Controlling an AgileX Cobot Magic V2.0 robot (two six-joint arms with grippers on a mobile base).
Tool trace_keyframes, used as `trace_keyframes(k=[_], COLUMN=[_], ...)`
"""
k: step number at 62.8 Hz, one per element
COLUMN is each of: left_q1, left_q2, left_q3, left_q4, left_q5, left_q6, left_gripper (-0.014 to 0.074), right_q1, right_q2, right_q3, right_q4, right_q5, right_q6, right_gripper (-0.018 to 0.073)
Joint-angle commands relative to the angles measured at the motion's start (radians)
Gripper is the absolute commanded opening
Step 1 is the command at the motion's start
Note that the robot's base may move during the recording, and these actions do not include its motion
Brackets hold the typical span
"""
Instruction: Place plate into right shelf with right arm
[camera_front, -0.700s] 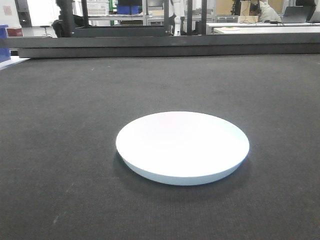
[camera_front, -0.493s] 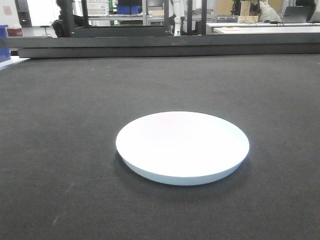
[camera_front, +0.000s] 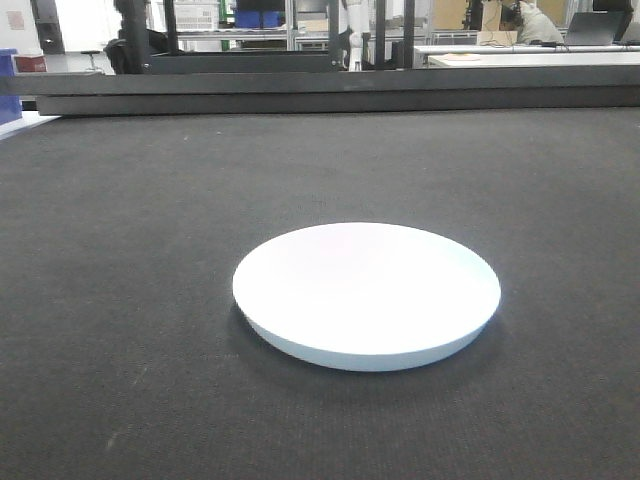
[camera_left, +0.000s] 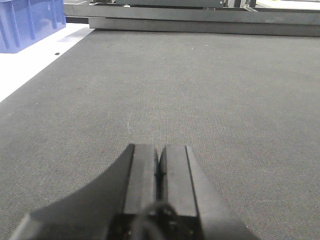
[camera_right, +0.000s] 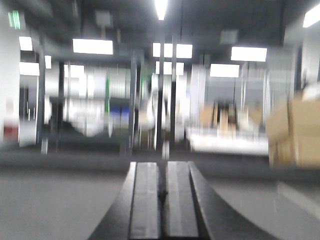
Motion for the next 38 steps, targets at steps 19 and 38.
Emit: trace_keyframes(k=[19,38], left_q1=[-0.008,-0.008], left_q2=[-0.002,-0.002], left_q3=[0.008,0.008], left_q4=[-0.004,-0.004], left_q5=[-0.087,-0.087], left_q6=[0.003,0.003], left_gripper=[-0.0047,-0.0047], right_q1=[-0.006,-0.006], right_q2=[0.066,0.311], right_q3=[-0.339,-0.519], right_q4=[-0.028,-0.028], right_q5=[0.273,0.633], right_q6=[-0.003,-0.003], right_gripper=[0.0054,0.0054])
